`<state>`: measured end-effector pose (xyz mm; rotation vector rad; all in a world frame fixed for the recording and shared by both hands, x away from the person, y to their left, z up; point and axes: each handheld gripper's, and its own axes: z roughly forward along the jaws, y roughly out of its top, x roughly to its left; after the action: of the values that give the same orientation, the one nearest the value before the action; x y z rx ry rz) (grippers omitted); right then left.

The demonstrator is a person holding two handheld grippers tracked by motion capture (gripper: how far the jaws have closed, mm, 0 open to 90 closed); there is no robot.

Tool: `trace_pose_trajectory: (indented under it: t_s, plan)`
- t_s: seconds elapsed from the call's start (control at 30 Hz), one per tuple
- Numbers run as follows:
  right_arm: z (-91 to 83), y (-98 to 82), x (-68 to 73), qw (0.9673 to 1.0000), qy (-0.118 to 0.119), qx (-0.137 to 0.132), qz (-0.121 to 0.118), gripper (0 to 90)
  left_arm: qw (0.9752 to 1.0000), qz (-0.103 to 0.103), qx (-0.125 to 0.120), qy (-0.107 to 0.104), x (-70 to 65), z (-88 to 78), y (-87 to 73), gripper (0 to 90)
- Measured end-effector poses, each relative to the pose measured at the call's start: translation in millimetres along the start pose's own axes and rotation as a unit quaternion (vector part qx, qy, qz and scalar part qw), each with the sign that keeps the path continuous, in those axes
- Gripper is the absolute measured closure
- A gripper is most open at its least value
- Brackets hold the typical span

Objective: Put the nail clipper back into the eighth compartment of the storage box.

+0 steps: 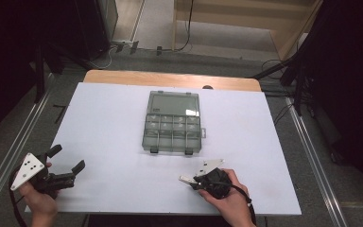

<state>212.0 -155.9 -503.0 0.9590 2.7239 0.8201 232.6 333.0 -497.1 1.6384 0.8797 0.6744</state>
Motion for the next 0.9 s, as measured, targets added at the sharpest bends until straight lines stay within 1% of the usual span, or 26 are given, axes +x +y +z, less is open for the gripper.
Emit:
trace_pose_trajectory:
  t_s: [0.17, 0.2, 0.3, 0.37, 0.53, 0.8, 0.83, 0.87, 0.9]
  plan:
    - [2.3, 0.1, 0.7, 0.9999, -0.008, 0.003, -0.008, 75.8, 1.0000, 0.001, 0.000, 0.001, -0.1, 0.0, -0.1, 0.0]
    - [2.4, 0.4, 1.1, 1.0000, -0.007, 0.005, -0.005, 75.9, 1.0000, 0.000, 0.001, 0.001, -0.4, 0.1, -0.2, 0.0]
    - [3.1, 3.3, 1.9, 0.9997, -0.011, 0.016, -0.013, 77.0, 1.0000, 0.001, 0.002, 0.000, -1.1, 0.6, -0.2, 0.0]
    - [3.2, 5.3, 2.3, 0.9996, -0.011, 0.024, -0.014, 78.9, 1.0000, 0.001, 0.002, 0.001, -1.7, 0.5, -0.2, 0.0]
    - [3.3, 5.9, 4.2, 0.9995, -0.017, 0.024, -0.013, 79.3, 1.0000, 0.002, 0.002, 0.001, -1.8, 0.2, -0.2, 0.0]
    - [1.9, 1.2, 2.0, 0.9999, -0.011, -0.002, 0.000, 79.5, 1.0000, 0.003, 0.003, 0.000, -1.6, 0.8, -0.3, 0.0]
    - [0.6, 1.3, 1.9, 0.9999, -0.008, -0.011, 0.005, 79.5, 1.0000, 0.002, 0.002, 0.000, -1.6, 0.8, -0.4, 0.0]
    - [0.6, 1.3, 1.9, 0.9999, -0.008, -0.011, 0.005, 79.5, 1.0000, 0.001, 0.001, 0.000, -1.5, 0.8, -0.4, 0.0]
    - [-1.6, 1.4, 1.7, 0.9998, -0.009, -0.019, 0.006, 79.5, 1.0000, 0.001, 0.001, 0.000, -1.5, 0.6, -0.4, 0.0]
